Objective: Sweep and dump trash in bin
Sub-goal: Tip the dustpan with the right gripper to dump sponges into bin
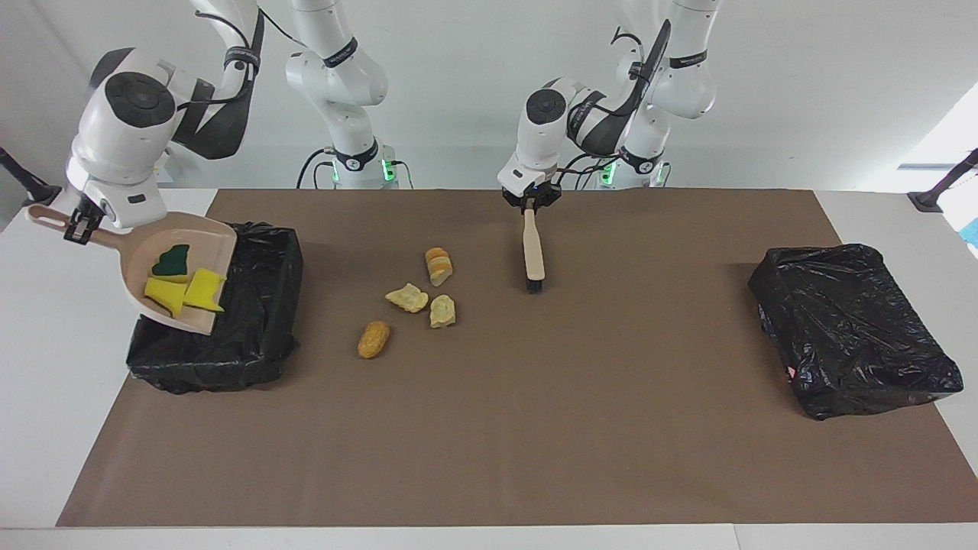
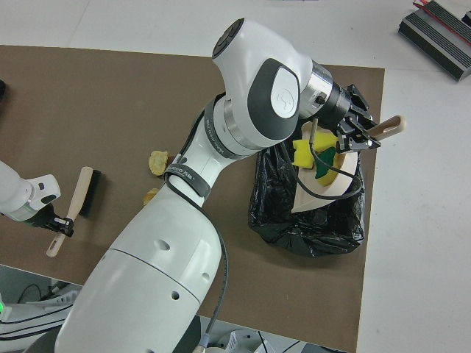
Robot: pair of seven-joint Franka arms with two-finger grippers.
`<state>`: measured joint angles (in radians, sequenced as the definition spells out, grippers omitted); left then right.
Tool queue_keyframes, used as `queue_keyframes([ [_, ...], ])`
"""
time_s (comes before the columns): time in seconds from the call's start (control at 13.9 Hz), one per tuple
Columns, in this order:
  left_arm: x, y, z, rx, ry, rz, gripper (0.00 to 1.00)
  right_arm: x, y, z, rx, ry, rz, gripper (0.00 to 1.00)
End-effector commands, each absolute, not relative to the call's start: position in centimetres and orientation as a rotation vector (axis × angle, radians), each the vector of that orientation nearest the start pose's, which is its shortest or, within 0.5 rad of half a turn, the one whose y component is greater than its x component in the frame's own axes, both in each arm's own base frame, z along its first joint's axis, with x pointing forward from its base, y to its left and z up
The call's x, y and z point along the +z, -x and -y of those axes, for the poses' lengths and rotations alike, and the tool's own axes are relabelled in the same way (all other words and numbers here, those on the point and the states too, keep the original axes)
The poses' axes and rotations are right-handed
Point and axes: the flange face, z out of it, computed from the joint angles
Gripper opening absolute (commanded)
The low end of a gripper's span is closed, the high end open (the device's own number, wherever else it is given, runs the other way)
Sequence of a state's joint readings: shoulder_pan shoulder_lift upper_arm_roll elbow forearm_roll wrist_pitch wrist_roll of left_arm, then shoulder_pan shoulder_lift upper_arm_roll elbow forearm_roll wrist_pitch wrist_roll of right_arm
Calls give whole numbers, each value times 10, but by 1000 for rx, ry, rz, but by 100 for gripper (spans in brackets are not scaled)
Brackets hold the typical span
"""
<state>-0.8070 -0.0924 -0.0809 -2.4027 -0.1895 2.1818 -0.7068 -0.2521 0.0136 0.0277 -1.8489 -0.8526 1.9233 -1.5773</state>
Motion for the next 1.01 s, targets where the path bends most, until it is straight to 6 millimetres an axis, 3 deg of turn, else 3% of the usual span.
queue_keyframes([
  [0.0, 338, -285, 362, 290, 3152, -67, 33, 544, -543, 179, -834, -1670, -1757, 0],
  [0.07, 338, -286, 362, 289, 3154, -65, 54, 548, -541, 180, -839, -1662, -1747, 0],
  [0.36, 338, -288, 361, 294, 3151, -56, 73, 573, -533, 177, -862, -1618, -1706, 0],
  [0.43, 340, -291, 361, 301, 3149, -48, 92, 581, -533, 164, -882, -1557, -1691, 0],
  [0.5, 342, -294, 360, 296, 3154, -44, 100, 583, -535, 156, -895, -1528, -1672, 0],
  [0.65, 353, -302, 361, 279, 3171, -31, 100, 585, -533, 155, -921, -1529, -1626, 0],
  [0.72, 358, -311, 357, 277, 3175, -10, 100, 585, -533, 144, -913, -1510, -1636, 0],
  [0.94, 395, -357, 335, 216, 3204, 88, 100, 586, -531, 141, -927, -1493, -1630, 0],
])
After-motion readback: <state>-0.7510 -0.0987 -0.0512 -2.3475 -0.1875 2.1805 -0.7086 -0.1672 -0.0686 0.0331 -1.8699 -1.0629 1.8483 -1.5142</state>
